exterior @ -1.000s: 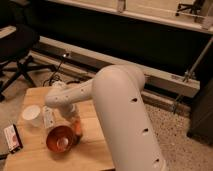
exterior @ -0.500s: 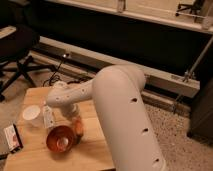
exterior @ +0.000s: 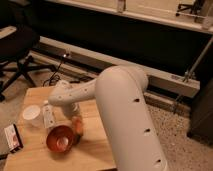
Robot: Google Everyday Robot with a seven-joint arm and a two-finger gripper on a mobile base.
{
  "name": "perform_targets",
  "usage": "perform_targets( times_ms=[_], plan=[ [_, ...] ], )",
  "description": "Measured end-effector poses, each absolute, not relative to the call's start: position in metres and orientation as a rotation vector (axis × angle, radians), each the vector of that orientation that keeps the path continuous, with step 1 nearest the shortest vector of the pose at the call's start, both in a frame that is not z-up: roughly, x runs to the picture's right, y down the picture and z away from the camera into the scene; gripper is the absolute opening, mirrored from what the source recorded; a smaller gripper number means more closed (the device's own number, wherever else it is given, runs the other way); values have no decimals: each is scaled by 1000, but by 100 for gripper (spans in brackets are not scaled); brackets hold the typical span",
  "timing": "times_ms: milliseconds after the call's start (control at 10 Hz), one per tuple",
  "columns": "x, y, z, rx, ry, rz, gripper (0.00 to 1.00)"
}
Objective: Place the pepper in the ceramic bowl
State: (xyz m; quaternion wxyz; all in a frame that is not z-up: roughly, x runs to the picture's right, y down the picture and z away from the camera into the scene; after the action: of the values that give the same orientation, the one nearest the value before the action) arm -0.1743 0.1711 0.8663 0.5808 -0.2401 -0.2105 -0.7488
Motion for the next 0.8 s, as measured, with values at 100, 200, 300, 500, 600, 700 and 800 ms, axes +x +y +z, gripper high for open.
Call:
perform_targets(
  times_ms=[100,200,300,500,600,700,800],
  plan=[
    [-174,171,866,-557,-495,-1750,0],
    [-174,170,865,-552,-497,-1750,0],
    [-175,168,862,-540,-502,-1751,0],
    [-177,156,852,-500,-507,-1741,0],
    [-181,148,842,-476,-511,-1736,0],
    [-183,140,833,-447,-517,-1725,0],
    [-185,131,822,-417,-523,-1713,0]
  ],
)
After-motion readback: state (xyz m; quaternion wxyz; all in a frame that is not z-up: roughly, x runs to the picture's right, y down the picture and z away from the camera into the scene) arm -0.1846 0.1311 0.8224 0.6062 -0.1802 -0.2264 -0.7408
